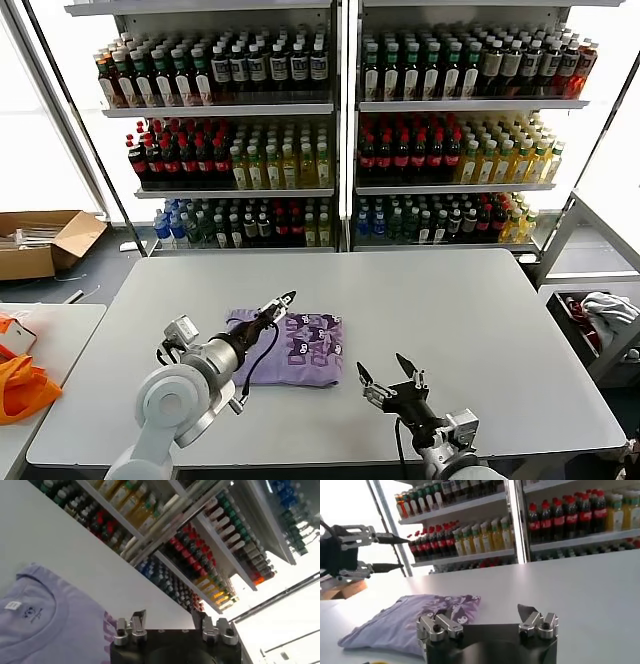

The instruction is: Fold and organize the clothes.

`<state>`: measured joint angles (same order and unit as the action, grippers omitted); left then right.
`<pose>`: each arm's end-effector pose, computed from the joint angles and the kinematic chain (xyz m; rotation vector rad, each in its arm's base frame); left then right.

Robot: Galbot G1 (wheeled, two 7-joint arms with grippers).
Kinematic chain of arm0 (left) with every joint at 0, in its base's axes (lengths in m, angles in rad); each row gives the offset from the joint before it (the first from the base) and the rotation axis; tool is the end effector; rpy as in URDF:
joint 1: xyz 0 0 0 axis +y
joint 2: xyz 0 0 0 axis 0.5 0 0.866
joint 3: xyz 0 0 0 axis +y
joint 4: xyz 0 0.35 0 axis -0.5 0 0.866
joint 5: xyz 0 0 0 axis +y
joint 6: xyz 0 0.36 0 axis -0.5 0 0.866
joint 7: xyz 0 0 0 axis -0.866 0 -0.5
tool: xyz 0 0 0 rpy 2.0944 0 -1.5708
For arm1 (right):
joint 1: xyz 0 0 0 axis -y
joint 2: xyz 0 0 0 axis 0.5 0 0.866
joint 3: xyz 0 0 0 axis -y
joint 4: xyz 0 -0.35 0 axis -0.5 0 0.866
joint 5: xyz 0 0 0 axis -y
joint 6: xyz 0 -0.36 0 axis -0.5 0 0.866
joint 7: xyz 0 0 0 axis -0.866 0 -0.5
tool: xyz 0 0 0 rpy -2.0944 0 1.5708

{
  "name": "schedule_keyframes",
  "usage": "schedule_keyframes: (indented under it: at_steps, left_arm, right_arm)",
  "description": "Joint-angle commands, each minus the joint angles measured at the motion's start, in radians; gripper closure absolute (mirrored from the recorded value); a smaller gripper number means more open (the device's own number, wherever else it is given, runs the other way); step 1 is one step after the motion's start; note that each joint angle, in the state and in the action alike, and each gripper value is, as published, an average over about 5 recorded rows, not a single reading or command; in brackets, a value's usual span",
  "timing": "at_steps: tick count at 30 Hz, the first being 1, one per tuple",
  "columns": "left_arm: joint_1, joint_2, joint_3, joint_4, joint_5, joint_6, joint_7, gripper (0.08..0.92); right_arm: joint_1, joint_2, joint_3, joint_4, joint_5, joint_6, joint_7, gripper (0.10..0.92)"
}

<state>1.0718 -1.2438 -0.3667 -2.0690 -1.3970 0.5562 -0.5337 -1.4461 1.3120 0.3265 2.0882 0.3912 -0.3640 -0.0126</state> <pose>0.3077 0.0104 -0.1920 -0.3642 -2.4088 1.0315 0.2121 0.0152 -0.2868 0.5025 -2.7615 -0.2649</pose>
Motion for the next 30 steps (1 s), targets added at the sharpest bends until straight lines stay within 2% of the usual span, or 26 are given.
schedule_keyframes:
  at_steps: [1,7,12,30]
  left_arm:
    - [0.115,0.157,-0.183,-0.092,0.049,-0.003,0.127,0.347]
    - [0.156,0.149,-0.224,-0.118,0.054,-0.001,0.117,0.198]
    - [0.170,0.130,-0.233,-0.118,0.060,-0.001,0.107,0.178]
    - [0.192,0.112,-0.243,-0.122,0.074,0.000,0.091,0.177]
  right_arm:
    - [0.245,0.061,-0.212,-0.213,0.143,-0.048,0.156,0.203]
    - [0.292,0.105,-0.211,-0.320,0.166,-0.036,0.178,0.203]
    - [0.296,0.123,-0.214,-0.352,0.178,-0.030,0.170,0.245]
    - [0.252,0.090,-0.170,-0.318,0.128,-0.013,0.120,0.756]
